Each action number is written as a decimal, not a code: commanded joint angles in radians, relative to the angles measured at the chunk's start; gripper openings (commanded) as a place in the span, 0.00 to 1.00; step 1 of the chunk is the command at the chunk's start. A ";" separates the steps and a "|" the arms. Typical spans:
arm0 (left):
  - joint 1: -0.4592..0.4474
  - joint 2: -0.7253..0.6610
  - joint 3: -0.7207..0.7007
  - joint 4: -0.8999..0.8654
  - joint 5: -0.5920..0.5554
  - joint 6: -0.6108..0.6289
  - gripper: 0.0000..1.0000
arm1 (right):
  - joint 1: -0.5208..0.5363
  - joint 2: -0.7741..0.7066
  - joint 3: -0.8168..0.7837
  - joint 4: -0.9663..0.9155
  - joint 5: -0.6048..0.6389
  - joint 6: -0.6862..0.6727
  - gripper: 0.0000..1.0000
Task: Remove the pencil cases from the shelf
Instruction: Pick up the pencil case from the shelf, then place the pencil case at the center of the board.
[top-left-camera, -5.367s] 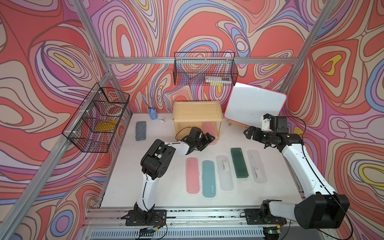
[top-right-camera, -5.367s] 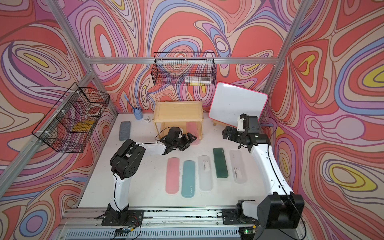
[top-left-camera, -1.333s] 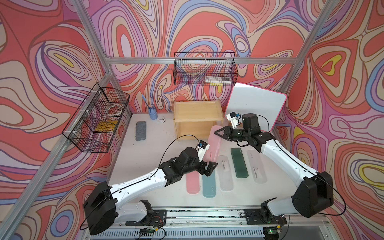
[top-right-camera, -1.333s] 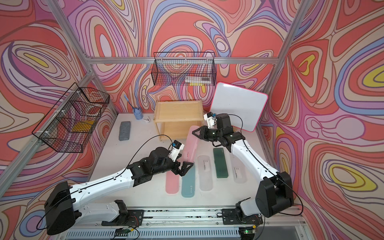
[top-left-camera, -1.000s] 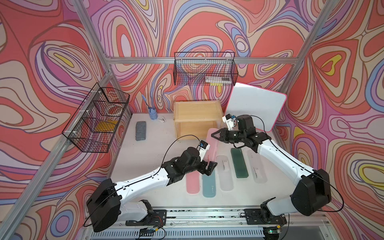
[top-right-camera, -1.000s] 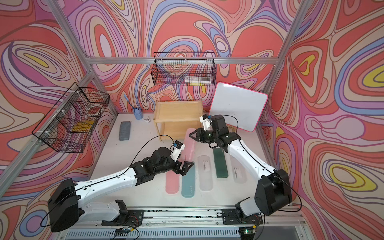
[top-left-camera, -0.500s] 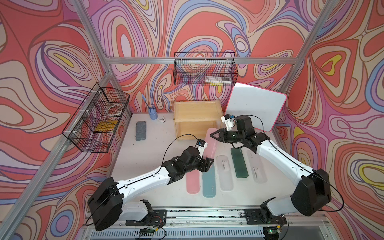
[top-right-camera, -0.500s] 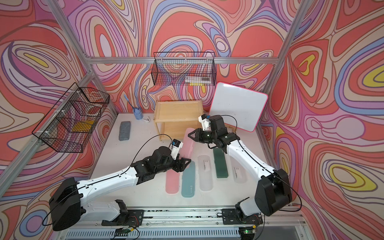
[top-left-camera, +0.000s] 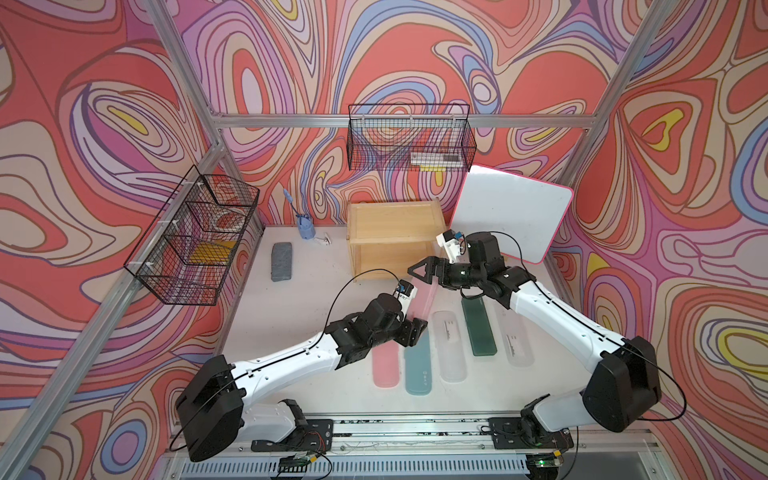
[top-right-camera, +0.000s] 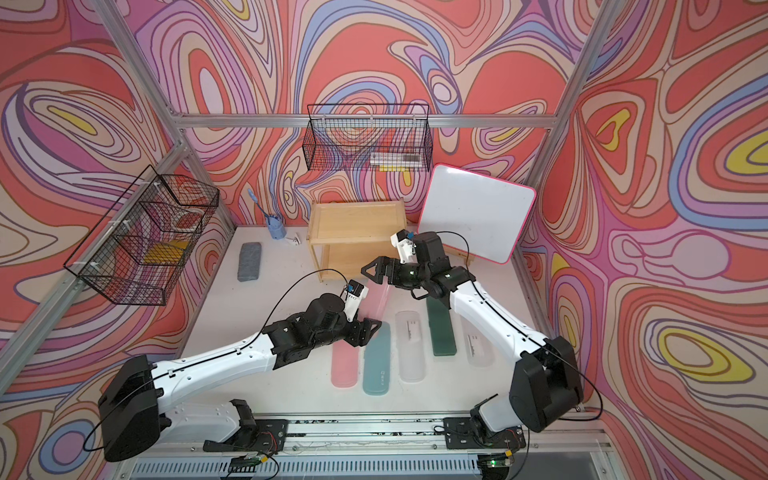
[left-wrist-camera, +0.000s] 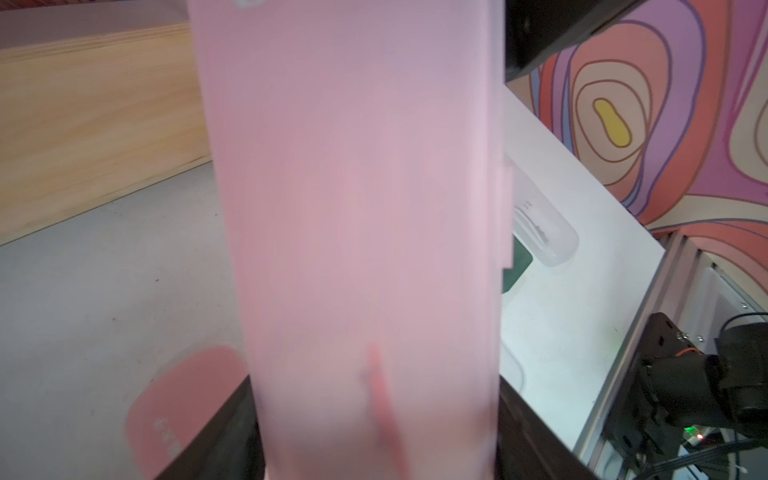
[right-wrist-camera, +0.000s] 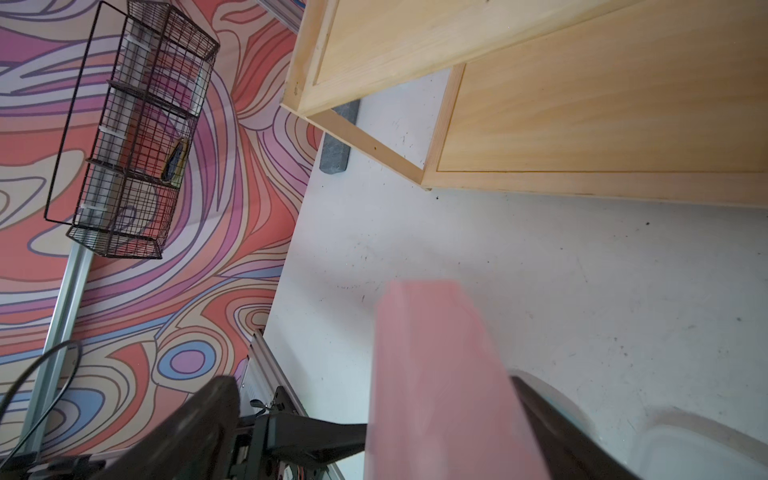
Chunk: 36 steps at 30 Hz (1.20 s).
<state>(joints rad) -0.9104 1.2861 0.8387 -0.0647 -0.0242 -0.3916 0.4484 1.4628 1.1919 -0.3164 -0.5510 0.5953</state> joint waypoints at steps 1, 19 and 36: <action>0.001 -0.069 0.058 -0.186 -0.209 0.024 0.43 | 0.001 0.017 0.012 -0.023 0.083 -0.020 0.98; 0.143 -0.149 -0.124 -0.748 -0.252 -0.349 0.44 | -0.091 0.042 0.129 -0.154 0.171 -0.132 0.98; 0.186 0.068 -0.154 -0.438 -0.100 -0.271 0.49 | -0.120 0.006 0.041 -0.163 0.163 -0.145 0.98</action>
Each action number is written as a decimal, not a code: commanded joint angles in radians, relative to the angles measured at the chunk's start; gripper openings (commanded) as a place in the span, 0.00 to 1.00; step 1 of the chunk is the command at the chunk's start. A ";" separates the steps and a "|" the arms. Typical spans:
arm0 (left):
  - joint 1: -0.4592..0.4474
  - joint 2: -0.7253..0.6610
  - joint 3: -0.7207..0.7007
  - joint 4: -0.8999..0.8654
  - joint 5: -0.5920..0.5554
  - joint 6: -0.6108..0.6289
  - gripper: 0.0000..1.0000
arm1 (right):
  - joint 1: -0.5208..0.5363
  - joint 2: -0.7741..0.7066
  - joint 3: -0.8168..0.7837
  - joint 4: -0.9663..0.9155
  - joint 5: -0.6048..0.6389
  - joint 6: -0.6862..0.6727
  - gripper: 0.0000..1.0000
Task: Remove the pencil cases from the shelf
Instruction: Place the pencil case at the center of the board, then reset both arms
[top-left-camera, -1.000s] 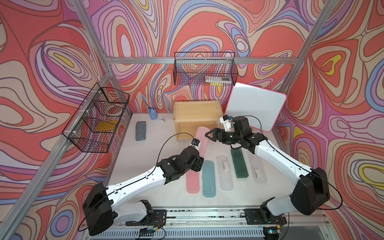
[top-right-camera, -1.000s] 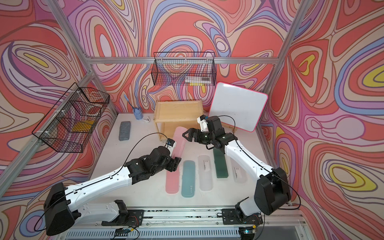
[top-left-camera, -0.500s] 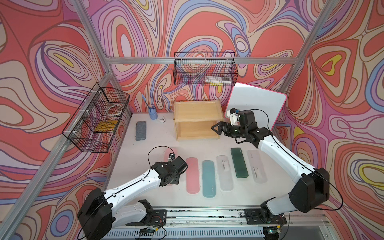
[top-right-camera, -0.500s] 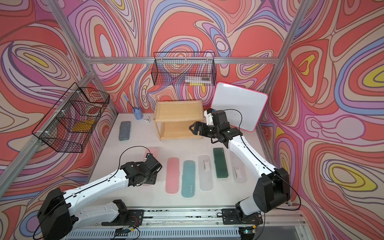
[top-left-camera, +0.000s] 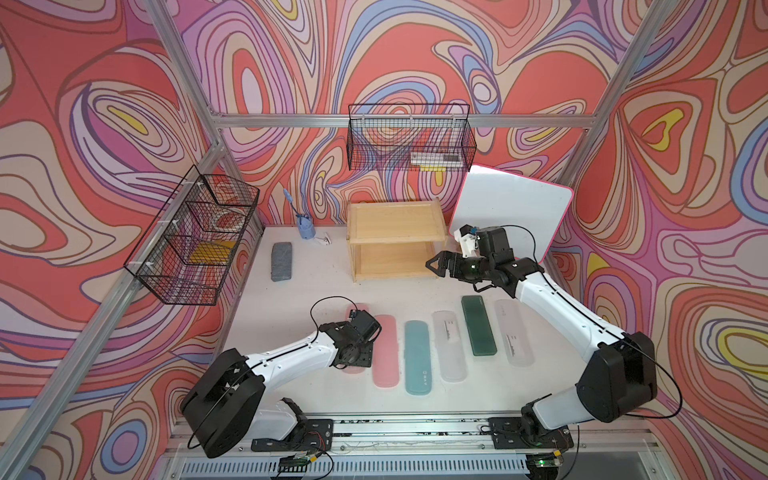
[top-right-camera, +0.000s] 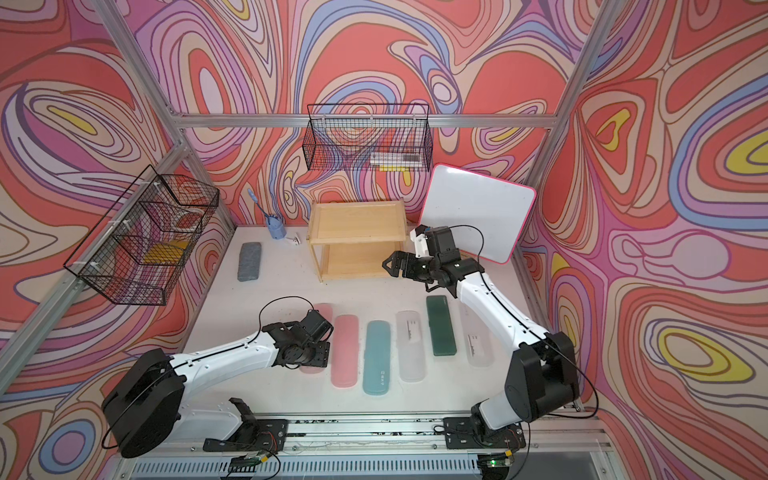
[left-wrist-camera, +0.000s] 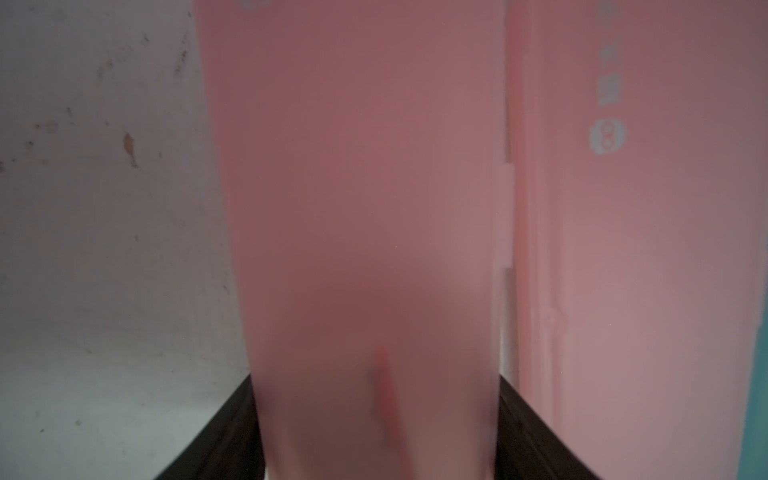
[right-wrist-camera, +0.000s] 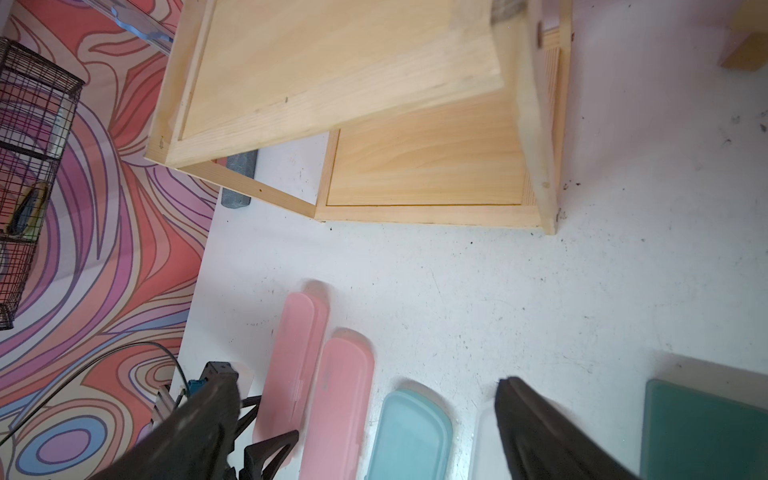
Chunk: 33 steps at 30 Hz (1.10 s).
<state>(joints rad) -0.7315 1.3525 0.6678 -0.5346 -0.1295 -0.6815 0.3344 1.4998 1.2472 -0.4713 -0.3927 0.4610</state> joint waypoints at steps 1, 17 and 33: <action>0.007 0.002 0.016 0.030 0.002 0.017 0.57 | -0.007 -0.033 -0.016 -0.010 0.007 -0.010 0.98; 0.045 -0.190 0.230 -0.104 -0.385 0.218 0.99 | -0.086 -0.140 0.004 -0.063 0.094 -0.083 0.98; 0.582 -0.043 -0.204 1.070 -0.251 0.664 0.99 | -0.176 -0.168 -0.320 0.303 0.651 -0.243 0.98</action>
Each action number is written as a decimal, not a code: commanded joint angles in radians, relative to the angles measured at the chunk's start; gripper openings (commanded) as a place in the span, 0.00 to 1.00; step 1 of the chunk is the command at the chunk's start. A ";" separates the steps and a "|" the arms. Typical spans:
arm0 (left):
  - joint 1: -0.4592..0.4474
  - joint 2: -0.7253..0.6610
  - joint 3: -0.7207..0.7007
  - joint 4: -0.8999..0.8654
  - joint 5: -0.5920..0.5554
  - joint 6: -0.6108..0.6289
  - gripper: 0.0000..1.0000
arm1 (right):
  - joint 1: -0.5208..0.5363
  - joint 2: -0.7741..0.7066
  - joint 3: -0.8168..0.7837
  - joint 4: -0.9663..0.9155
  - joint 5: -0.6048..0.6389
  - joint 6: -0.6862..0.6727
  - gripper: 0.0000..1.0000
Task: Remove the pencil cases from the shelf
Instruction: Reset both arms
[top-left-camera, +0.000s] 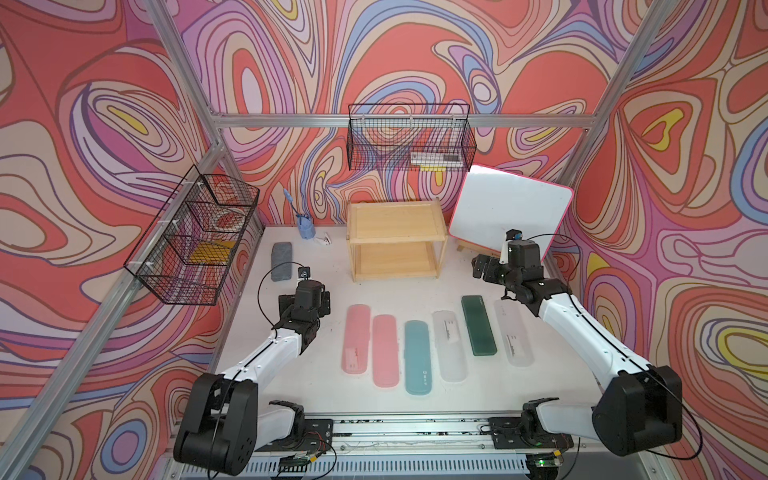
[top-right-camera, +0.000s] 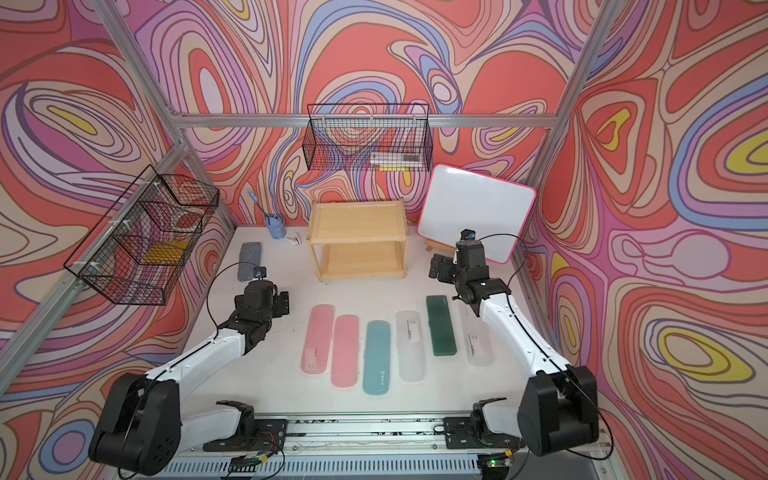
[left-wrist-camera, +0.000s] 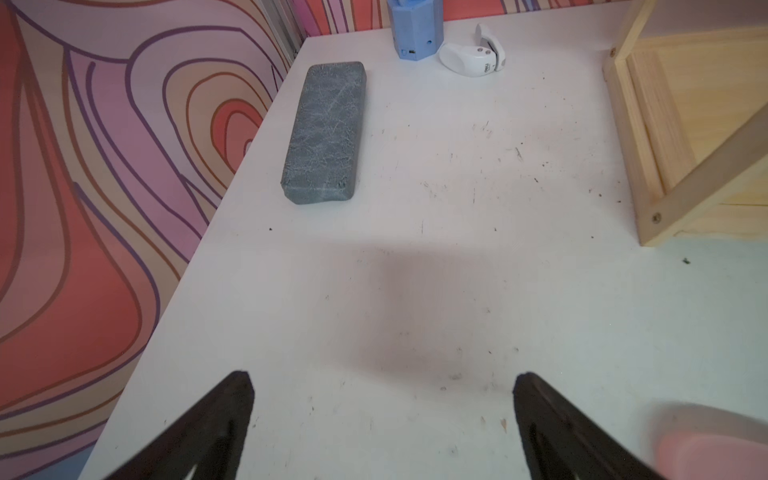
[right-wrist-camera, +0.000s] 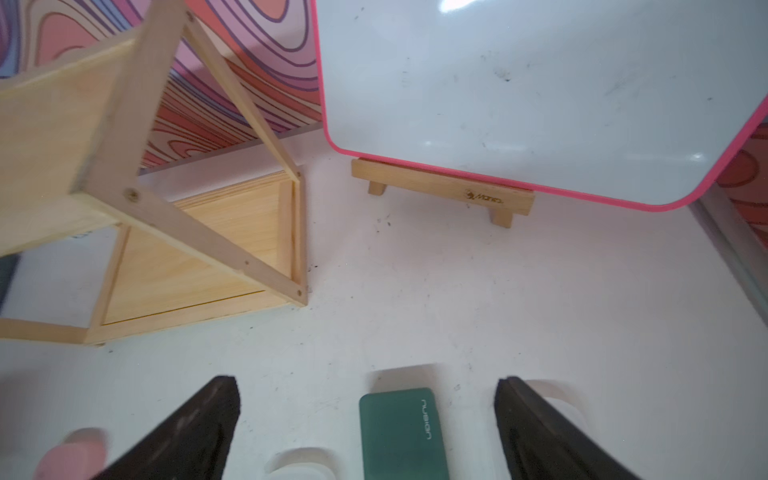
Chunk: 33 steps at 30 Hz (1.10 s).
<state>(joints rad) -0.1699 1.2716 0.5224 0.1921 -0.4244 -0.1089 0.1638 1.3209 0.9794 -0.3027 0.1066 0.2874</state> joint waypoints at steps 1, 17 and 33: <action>0.034 0.066 -0.084 0.422 0.068 0.102 0.99 | -0.006 0.007 -0.086 0.190 0.170 -0.093 0.98; 0.079 0.283 -0.221 0.860 0.190 0.129 0.99 | -0.113 0.207 -0.458 1.010 0.106 -0.260 0.98; 0.081 0.275 -0.184 0.783 0.196 0.127 0.99 | -0.120 0.381 -0.536 1.311 0.037 -0.285 0.98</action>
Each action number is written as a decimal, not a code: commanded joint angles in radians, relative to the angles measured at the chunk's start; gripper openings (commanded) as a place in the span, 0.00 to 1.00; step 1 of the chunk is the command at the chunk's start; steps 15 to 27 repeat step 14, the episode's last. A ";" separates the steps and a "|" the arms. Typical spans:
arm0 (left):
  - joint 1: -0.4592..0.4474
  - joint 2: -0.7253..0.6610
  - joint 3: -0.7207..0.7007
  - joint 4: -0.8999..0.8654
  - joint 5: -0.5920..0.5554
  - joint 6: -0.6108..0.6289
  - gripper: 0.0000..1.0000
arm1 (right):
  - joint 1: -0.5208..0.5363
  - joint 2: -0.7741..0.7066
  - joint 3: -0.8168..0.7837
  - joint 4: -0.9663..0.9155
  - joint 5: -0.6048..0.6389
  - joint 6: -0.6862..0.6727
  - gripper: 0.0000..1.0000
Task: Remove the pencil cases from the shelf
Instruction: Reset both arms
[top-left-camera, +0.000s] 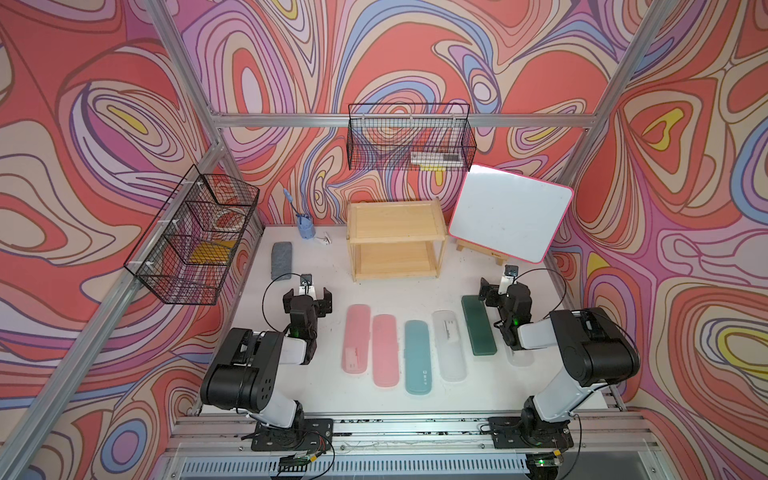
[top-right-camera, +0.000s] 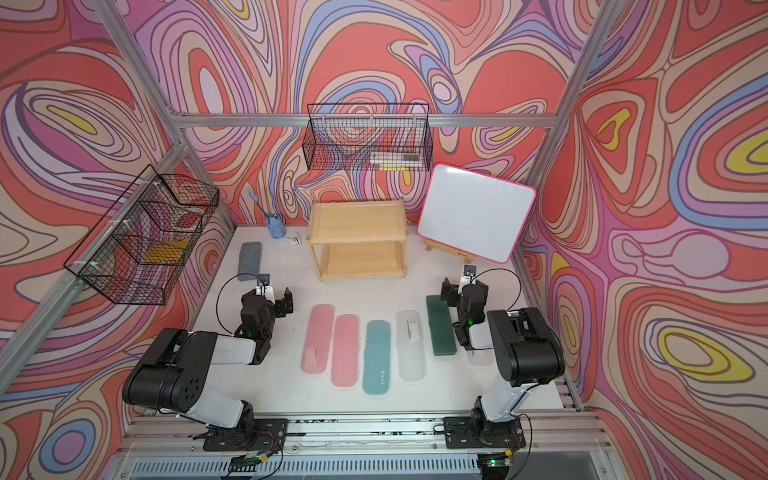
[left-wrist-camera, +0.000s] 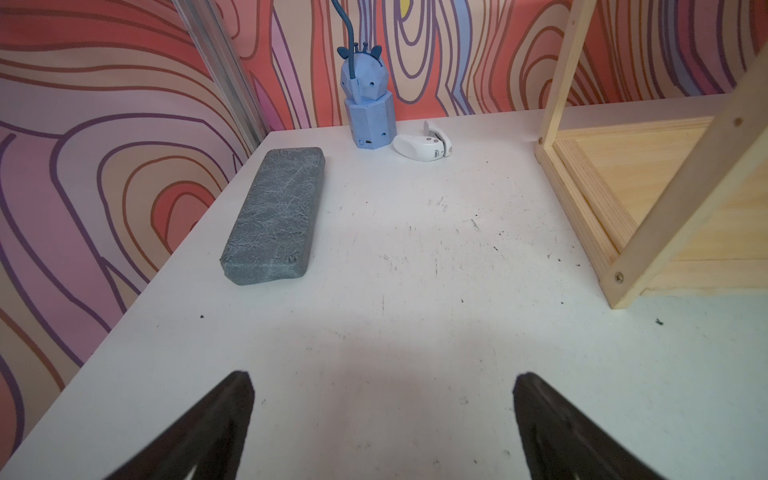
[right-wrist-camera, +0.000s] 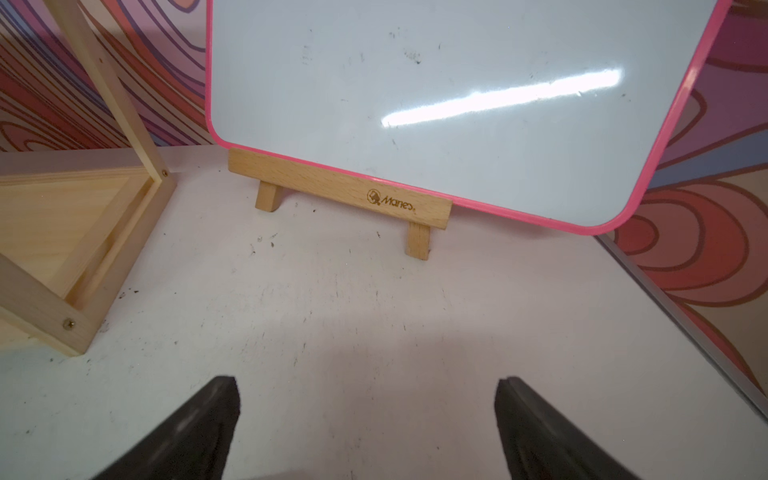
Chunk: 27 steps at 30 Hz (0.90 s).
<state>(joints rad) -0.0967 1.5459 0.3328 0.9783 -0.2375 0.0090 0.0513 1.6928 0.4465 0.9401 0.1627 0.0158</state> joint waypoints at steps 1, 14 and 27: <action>0.008 0.000 0.006 -0.005 0.009 0.009 0.99 | -0.007 0.003 -0.002 0.053 -0.021 -0.012 0.98; 0.017 0.000 0.012 -0.018 0.023 0.000 0.99 | -0.007 0.007 0.002 0.054 -0.022 -0.009 0.98; 0.017 0.000 0.012 -0.018 0.023 0.000 0.99 | -0.007 0.007 0.002 0.054 -0.022 -0.009 0.98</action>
